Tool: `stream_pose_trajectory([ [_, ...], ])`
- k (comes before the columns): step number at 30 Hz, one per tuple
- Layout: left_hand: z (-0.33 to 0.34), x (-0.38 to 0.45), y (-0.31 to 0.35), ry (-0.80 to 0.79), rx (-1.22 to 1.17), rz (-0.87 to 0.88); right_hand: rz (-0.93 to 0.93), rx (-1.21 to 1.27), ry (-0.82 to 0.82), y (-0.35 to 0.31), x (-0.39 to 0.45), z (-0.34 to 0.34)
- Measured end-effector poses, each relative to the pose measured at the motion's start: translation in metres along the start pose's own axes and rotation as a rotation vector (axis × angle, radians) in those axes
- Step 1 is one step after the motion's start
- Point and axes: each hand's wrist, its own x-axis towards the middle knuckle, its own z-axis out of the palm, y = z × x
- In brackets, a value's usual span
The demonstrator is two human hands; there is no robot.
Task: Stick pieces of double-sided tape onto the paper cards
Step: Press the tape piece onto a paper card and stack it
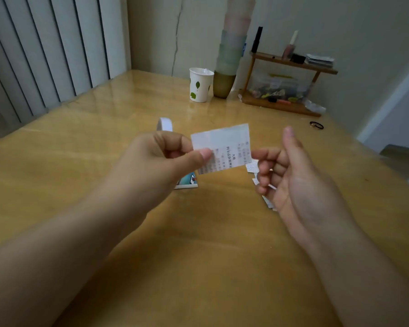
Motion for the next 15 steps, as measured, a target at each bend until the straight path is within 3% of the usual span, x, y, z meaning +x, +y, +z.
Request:
stream_pose_trajectory([
  [6,0.003,0.000,-0.002,-0.158,-0.175,-0.097,-0.215,-0.278,-0.142,0.004,-0.013,0.011],
  [15,0.004,-0.001,-0.002,-0.154,-0.108,-0.084,-0.217,-0.238,-0.100,0.005,-0.011,0.011],
])
